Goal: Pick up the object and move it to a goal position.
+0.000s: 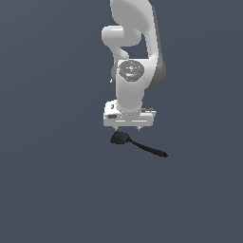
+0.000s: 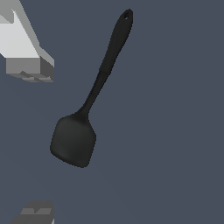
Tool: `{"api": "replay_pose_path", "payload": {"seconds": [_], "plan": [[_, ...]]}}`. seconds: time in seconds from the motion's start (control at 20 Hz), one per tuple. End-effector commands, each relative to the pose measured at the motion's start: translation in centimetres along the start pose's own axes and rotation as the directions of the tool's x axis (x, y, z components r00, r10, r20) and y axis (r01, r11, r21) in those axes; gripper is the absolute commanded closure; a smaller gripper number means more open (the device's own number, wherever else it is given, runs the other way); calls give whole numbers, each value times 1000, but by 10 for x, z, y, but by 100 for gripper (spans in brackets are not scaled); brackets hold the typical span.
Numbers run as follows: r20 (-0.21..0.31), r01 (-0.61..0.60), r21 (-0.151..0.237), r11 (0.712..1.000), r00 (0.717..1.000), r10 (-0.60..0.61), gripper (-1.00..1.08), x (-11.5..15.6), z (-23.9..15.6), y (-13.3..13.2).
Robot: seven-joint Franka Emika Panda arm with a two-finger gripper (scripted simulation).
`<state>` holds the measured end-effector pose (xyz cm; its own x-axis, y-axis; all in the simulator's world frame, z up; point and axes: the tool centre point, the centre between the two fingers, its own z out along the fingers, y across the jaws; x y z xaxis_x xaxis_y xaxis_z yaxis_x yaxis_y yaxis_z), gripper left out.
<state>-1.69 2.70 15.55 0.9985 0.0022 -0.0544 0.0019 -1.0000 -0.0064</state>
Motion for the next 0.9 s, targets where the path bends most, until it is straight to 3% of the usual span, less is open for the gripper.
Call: {"api": "replay_pose_path", "payload": {"seconds": [0.0,0.45,0.85], "plan": [[0,0,0,1000,1000,0,-92,0,0,0],[47,8,20,1000,999,-9,-92,-7,12,-10],[47,7,20,1000,999,-8,-92,-7,12,-10]]}}
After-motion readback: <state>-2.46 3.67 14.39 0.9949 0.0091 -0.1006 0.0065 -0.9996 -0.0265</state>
